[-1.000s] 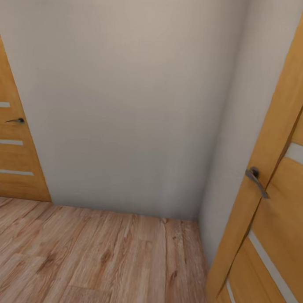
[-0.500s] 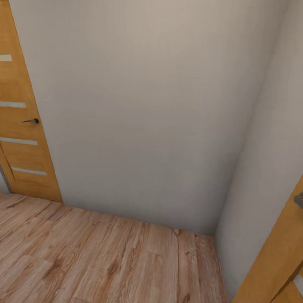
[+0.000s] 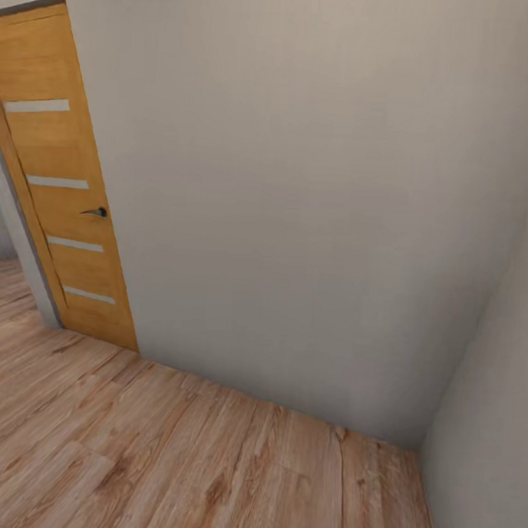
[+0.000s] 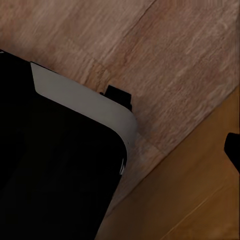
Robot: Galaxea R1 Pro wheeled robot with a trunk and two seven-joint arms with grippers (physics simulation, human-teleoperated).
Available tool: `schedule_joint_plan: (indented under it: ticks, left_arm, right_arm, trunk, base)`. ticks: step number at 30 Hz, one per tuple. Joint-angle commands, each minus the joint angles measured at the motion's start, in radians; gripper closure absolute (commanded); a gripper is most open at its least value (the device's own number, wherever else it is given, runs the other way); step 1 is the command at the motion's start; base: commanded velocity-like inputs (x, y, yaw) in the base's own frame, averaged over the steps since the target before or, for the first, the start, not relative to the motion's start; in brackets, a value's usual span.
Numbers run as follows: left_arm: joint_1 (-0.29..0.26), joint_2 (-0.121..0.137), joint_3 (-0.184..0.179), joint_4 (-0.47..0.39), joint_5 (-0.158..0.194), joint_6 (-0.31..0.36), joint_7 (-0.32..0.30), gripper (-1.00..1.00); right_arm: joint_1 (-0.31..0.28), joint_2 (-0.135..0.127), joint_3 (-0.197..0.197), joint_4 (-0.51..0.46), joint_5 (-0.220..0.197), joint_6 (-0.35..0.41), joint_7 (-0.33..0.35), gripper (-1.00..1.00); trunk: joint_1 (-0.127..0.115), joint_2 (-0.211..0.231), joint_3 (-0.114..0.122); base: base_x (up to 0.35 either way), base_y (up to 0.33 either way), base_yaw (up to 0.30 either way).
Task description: Move the two storage containers from the living room to the garage. In the garage, place one container on the floor and stack the other container on top of it (either order is fine).
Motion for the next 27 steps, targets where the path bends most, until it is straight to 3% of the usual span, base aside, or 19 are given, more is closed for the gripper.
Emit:
schedule_joint_plan:
  ticks: [1,18,22,27]
  left_arm:
    - [0.0,0.0,0.0,0.0,0.005,0.0,0.0,-1.0]
    - [0.0,0.0,0.0,0.0,0.006,0.0,0.0,-1.0]
    - [0.0,0.0,0.0,0.0,0.007,0.0,0.001,-1.0]
    - [0.0,0.0,0.0,0.0,0.007,0.0,0.0,-1.0]
  right_arm:
    - [-0.001,0.0,0.004,0.003,-0.005,-0.006,0.004,-1.0]
    - [-0.001,0.016,-0.006,0.003,-0.021,-0.012,0.002,-1.0]
    - [-0.001,0.008,-0.008,0.003,-0.06,-0.023,0.002,-1.0]
    - [-0.001,0.003,-0.008,0.003,-0.081,-0.027,0.003,-1.0]
  trunk:
    - [0.001,0.0,-0.001]
    - [0.001,0.0,-0.001]
    - [0.001,0.0,-0.001]
    - [0.001,0.0,-0.001]
  base:
    - [0.321,0.0,0.27]
    - [0.321,0.0,0.27]
    - [0.321,0.0,0.27]
    - [0.321,0.0,0.27]
